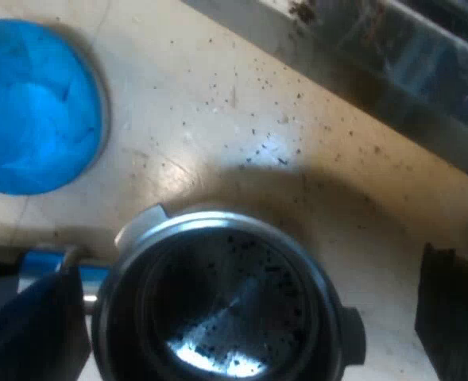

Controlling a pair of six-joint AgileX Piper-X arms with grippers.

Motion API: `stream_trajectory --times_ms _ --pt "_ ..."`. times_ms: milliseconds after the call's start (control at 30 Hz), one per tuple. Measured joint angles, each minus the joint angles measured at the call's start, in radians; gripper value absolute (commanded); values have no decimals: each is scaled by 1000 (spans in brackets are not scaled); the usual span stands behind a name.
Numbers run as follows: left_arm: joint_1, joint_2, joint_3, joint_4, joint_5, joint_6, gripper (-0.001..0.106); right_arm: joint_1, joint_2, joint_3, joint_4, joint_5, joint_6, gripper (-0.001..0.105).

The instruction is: Put the handle in the coffee machine

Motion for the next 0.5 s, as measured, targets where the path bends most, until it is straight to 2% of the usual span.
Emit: stream_trajectory --times_ms 500 --pt "0 0 0 0 0 0 82 0 22 -1 -4 -23 -46 85"
